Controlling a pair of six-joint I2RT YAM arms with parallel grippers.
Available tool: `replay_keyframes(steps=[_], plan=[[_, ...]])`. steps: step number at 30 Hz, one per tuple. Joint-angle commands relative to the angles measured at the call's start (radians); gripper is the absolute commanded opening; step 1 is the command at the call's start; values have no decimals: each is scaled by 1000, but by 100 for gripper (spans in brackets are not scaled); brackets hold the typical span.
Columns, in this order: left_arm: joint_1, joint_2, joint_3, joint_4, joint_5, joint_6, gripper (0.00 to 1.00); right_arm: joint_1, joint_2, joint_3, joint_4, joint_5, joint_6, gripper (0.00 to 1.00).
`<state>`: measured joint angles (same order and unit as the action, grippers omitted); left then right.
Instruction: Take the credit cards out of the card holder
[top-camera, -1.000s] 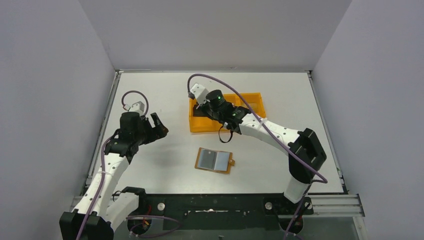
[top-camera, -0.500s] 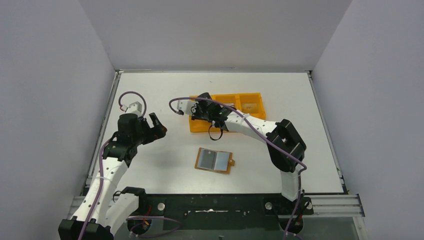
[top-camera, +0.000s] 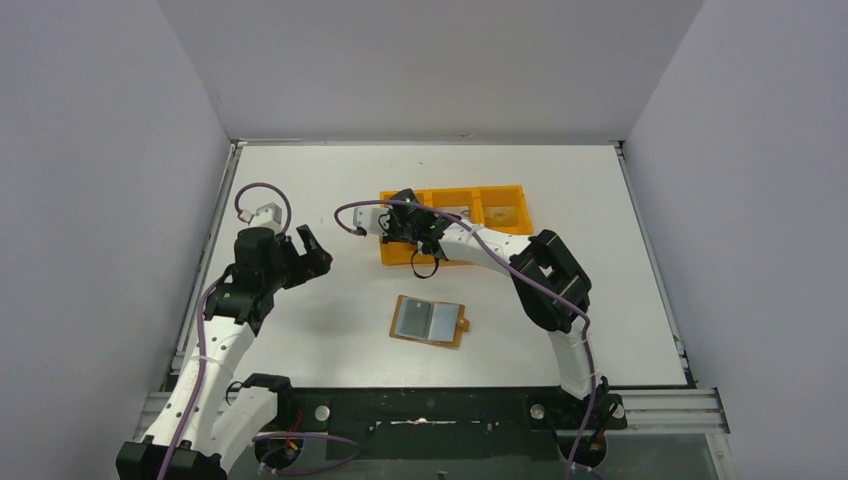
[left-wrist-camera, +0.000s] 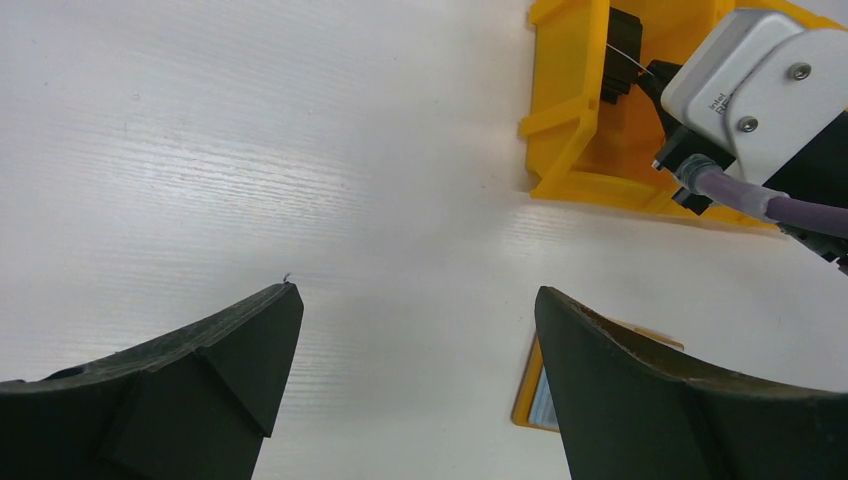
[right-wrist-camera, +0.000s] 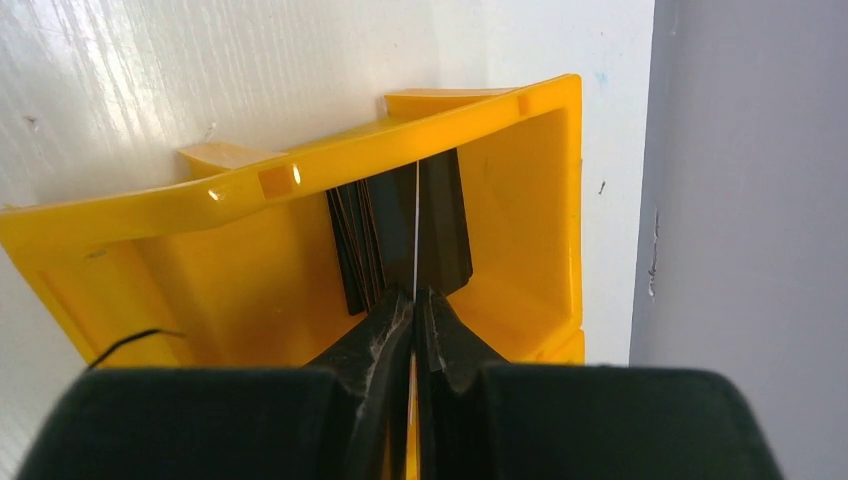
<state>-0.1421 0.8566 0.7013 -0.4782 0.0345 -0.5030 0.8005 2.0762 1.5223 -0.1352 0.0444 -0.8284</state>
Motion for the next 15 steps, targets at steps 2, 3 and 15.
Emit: replay_keyframes(steps=[2,3,15], plan=[[4,-11,1,29,-4,14,88,-17,17,48,74,30,-56,2],[4,-10,1,29,-5,14,88,-19,24,49,81,34,-67,2],[4,-4,2,24,-18,10,88,-64,125,70,175,39,-128,19]])
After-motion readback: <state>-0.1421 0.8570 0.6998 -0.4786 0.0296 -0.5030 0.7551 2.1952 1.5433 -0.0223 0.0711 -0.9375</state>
